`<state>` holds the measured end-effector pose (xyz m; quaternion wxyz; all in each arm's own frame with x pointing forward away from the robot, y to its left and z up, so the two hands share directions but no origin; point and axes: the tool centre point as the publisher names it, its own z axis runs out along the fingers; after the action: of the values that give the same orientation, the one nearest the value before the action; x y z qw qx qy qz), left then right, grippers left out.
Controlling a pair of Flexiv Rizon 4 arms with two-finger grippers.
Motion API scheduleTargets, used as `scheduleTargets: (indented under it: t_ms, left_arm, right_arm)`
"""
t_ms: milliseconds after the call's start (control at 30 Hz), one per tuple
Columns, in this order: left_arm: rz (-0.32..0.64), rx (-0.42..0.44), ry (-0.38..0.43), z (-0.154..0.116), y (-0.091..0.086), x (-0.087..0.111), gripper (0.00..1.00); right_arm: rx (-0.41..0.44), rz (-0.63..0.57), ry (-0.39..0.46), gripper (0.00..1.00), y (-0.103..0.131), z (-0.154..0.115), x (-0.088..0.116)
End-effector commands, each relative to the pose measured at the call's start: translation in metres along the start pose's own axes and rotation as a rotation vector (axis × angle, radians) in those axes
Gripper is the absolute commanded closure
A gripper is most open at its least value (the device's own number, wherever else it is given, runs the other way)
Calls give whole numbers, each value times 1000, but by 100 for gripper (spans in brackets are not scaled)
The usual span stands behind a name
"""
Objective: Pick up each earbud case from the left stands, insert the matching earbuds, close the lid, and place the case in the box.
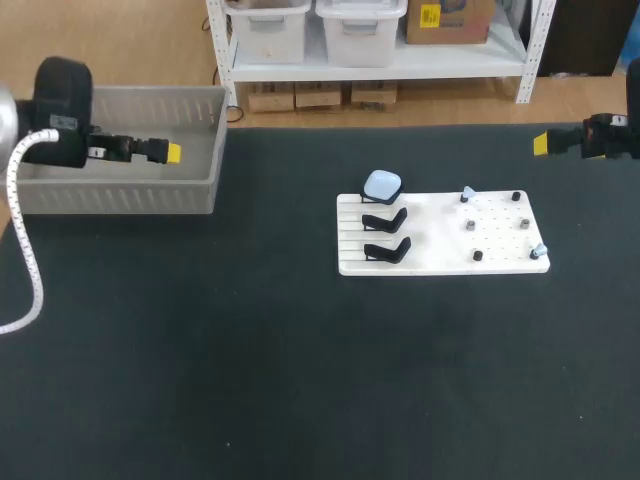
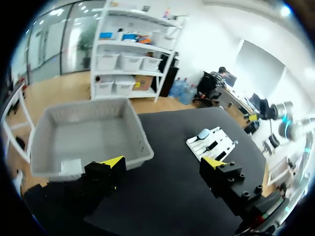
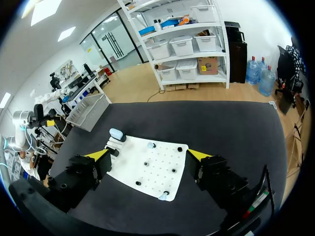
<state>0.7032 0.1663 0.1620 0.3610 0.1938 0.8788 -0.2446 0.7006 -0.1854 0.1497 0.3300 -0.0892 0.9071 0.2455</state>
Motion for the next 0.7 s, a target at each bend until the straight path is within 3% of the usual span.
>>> scheduleTargets:
  t_ms: [33, 333, 700]
  left_arm:
    - [176, 245, -75, 0, 6, -2, 0]
    - [443, 386, -19, 14, -8, -20, 0]
    - [649, 577, 5, 33, -25, -39, 0]
  right_arm:
    - [0, 0, 0, 0, 0, 0, 0]
    - [0, 0, 0, 0, 0, 0, 0]
    - [0, 0, 0, 0, 0, 0, 0]
